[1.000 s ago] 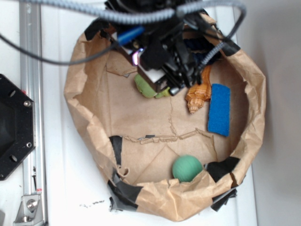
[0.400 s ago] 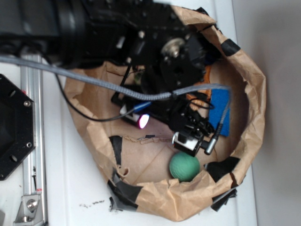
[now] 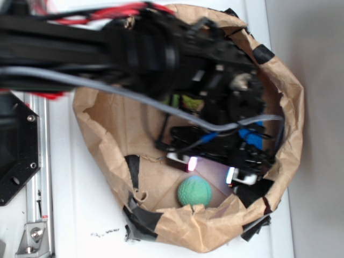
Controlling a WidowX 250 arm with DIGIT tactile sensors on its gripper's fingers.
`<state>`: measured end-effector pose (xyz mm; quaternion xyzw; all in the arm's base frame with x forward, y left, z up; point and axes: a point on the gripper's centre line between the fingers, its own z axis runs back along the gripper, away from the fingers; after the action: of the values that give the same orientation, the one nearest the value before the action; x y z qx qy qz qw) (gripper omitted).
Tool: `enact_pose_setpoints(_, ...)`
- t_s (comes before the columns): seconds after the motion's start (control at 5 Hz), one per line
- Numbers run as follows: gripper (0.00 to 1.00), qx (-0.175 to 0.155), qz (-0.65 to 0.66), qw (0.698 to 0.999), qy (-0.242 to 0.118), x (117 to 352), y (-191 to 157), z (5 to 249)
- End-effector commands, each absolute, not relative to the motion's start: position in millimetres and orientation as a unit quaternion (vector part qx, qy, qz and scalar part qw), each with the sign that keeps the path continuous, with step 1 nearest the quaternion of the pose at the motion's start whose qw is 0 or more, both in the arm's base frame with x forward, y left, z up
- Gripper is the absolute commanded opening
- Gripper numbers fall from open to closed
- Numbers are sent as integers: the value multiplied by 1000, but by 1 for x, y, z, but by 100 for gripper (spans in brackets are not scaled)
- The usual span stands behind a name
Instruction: Grab the green ball.
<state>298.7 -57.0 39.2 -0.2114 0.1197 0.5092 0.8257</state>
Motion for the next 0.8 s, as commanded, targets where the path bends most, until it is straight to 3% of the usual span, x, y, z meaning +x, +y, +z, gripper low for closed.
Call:
enact_pose_setpoints(0.0,0,-187,492,826,201,297,-90,25)
enact_pose_setpoints(0.2,0,-177,478,830,226,276,-100,26)
enact_pose_setpoints(0.6,0,-175,427,861,215,258,-102,48)
